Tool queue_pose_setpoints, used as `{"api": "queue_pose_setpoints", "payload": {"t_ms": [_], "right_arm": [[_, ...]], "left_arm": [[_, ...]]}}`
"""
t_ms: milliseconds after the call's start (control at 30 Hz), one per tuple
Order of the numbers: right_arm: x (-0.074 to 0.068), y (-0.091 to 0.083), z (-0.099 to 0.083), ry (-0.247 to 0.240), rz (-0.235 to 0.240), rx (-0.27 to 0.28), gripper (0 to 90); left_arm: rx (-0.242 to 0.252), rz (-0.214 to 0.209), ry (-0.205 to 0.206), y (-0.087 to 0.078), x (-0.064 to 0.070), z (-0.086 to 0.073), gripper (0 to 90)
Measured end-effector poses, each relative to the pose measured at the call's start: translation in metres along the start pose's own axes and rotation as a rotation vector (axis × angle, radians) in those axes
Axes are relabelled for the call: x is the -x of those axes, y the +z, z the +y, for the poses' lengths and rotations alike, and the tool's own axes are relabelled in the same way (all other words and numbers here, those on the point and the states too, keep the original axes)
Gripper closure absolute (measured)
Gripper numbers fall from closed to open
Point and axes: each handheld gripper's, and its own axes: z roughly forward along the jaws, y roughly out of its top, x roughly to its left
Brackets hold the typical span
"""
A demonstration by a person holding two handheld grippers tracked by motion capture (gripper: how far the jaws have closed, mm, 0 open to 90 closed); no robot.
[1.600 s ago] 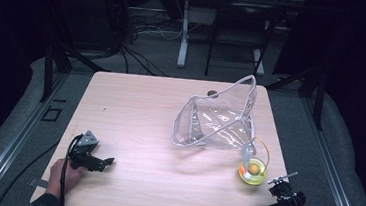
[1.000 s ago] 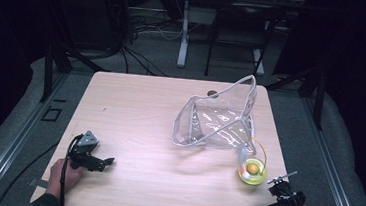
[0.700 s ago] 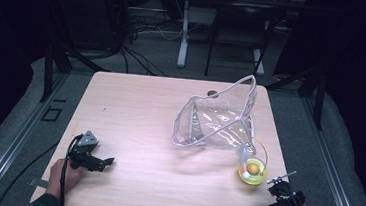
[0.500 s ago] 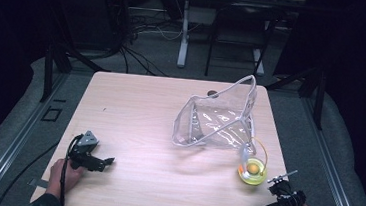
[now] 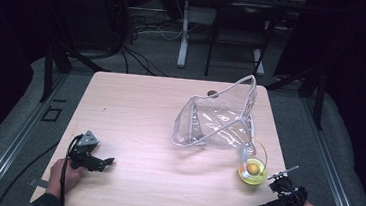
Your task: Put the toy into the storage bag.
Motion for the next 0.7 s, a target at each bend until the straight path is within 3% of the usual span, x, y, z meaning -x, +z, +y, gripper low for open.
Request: {"api": "queue_pose_setpoints", "payload": {"t_ms": [300,333,433,700], "right_arm": [[-0.002,-0.014,0.003,0.008,0.005,0.03,0.0],[-0.002,-0.017,0.005,-0.013,0.004,0.006,0.0],[-0.002,-0.022,0.009,-0.016,0.004,0.001,0.0],[-0.003,-0.038,0.022,-0.024,0.012,0.024,0.0]], "left_arm": [[0.0,0.0,0.001,0.0,0.0,0.0,0.4],[-0.001,0.0,0.0,0.0,0.0,0.0,0.4],[0.0,0.0,0.001,0.0,0.0,0.0,0.4],[0.0,0.0,0.0,0.0,0.0,0.0,0.4]]}}
